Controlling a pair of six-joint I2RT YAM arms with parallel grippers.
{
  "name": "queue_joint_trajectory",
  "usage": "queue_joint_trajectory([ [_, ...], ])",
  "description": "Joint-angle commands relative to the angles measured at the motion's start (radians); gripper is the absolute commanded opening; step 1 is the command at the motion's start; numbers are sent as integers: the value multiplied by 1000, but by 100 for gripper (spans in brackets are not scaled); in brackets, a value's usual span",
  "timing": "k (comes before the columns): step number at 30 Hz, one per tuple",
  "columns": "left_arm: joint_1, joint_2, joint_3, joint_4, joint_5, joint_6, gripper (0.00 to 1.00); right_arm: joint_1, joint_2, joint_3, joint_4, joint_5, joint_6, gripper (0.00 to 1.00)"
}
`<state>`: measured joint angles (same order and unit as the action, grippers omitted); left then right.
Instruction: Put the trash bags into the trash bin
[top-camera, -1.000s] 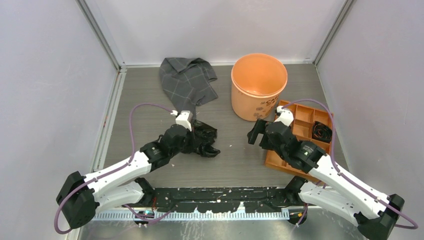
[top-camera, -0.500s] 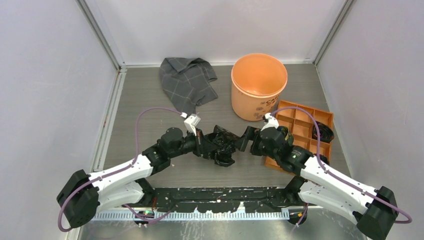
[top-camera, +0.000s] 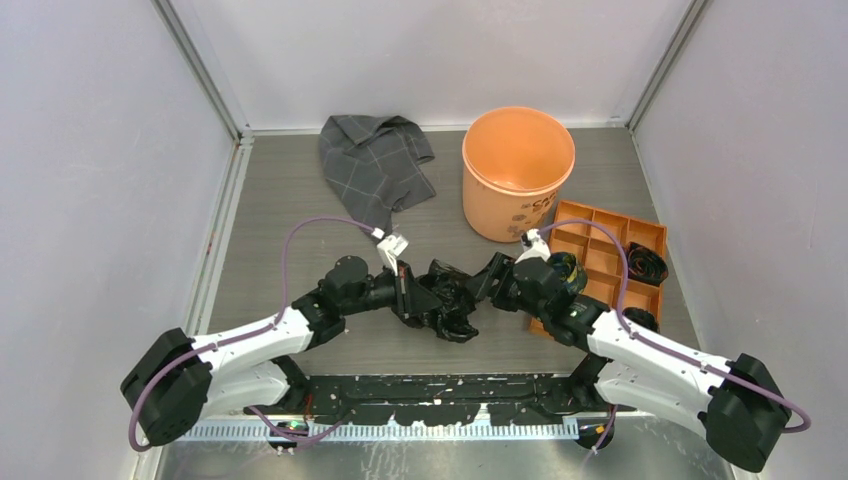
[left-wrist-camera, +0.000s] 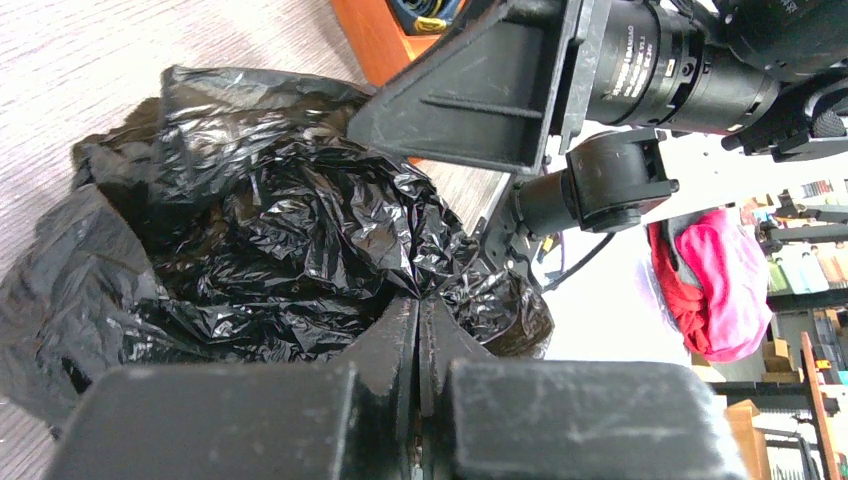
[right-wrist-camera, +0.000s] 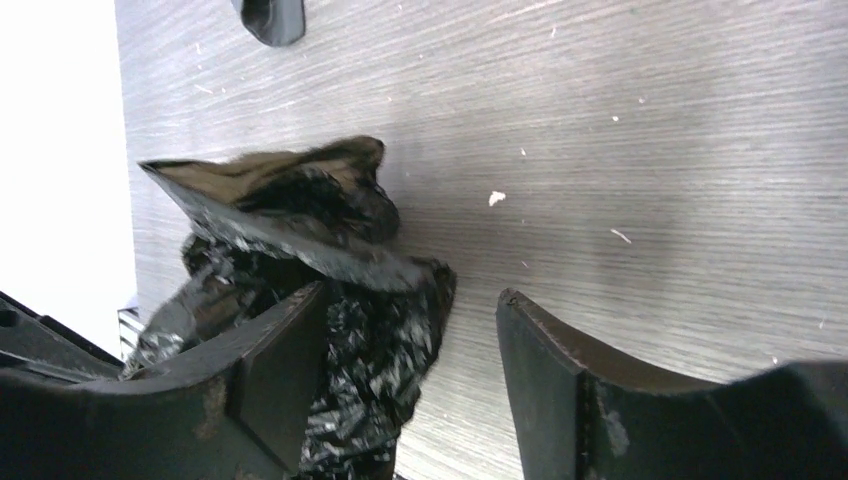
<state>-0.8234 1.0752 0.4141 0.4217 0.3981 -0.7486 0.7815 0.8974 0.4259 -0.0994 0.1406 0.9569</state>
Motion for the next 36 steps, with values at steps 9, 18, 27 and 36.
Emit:
queue_joint_trajectory([
  [9, 1, -98, 53, -159, -10, 87, 0, -4, 10, 23, 115, 73, 56, 20],
  [18, 5, -185, 141, -505, -304, 176, 1, -3, -170, 159, -264, 295, -24, 1],
  [27, 7, -92, 330, -584, -403, 168, 46, 1, -250, 234, -351, 253, -114, 1],
  [36, 7, -84, 423, -746, -217, 57, 67, 35, -280, 147, -302, 178, -73, 1],
])
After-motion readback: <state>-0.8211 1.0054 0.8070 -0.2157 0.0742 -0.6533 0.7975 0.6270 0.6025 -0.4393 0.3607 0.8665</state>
